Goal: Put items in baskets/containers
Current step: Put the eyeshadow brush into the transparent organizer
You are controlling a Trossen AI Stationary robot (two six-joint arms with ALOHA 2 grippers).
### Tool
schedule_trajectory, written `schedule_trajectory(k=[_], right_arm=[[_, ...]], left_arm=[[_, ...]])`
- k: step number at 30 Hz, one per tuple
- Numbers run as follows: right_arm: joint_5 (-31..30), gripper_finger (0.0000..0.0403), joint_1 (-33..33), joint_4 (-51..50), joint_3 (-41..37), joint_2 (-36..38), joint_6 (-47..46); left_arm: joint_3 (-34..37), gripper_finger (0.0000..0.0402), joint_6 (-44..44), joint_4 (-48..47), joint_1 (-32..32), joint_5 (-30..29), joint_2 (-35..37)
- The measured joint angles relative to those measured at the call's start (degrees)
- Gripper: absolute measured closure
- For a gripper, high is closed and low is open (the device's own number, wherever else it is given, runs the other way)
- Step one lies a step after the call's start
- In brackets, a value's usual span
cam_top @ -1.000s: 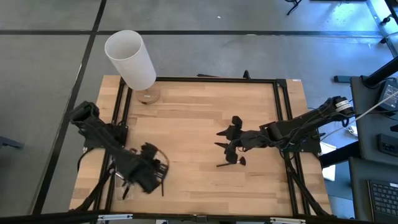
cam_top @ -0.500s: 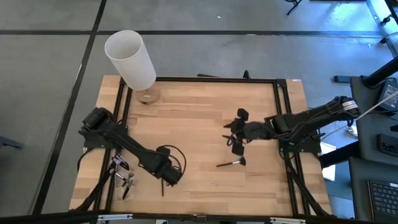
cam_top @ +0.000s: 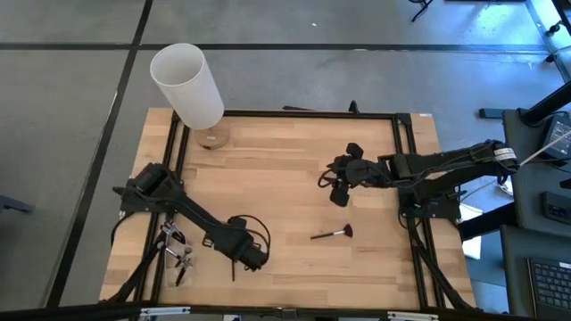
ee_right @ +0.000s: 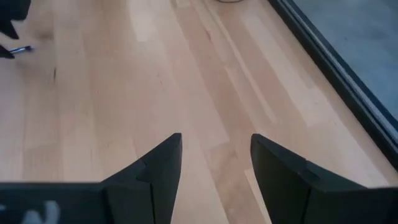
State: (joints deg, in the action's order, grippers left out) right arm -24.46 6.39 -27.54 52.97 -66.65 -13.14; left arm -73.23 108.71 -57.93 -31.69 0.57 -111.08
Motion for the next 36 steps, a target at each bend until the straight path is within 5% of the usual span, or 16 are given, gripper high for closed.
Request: schedule_trajectory(k=[25, 30, 36], right_arm=[[0.08, 0.0213, -0.98, -2.76, 0.00, 0.00, -1.86], [0.07, 0.0213, -0.98, -2.91, 0.02, 0.00, -1.98], [0.06, 0.0213, -0.98, -3.66, 0.04, 0.00, -2.93]], left_arm=[[-0.52, 0.0376, -4.98, 1.30, -0.07, 0.96, -1.85], [-4.27, 0.0366, -4.79, -7.40, -0.10, -2.90, 2.59], [-12.42, 0.0369, 3.14, -31.47, -2.81, -10.51, 8.86]])
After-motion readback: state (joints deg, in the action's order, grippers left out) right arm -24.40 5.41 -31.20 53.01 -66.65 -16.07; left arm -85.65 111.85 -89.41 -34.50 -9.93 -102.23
